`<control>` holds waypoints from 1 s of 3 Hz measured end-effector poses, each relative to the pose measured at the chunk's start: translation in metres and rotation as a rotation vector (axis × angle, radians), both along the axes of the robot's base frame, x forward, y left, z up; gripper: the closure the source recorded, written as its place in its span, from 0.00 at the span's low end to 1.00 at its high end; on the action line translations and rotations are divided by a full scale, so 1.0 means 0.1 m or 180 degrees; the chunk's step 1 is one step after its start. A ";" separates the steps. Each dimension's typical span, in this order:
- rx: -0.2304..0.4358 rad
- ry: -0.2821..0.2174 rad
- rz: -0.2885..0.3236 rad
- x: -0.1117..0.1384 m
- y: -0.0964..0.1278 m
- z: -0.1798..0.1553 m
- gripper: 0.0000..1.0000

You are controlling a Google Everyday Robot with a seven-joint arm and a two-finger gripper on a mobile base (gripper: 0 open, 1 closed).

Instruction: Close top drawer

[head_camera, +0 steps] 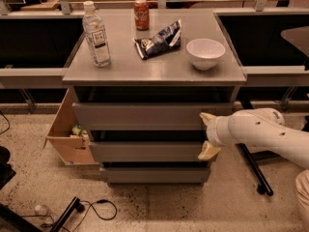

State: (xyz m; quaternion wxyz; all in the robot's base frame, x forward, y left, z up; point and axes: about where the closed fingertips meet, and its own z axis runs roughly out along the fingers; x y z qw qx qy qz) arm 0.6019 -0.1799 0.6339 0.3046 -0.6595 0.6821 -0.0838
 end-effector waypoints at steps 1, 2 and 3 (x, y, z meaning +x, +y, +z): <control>-0.0175 0.0047 0.0041 -0.18 -0.05 0.09 0.41; -0.0643 0.0182 0.0160 -0.56 -0.15 0.41 0.63; -0.1069 0.0231 0.0130 -0.92 -0.31 1.11 0.87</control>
Offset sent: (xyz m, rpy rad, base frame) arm -0.1387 -0.0479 0.1157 -0.4884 0.2060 0.1126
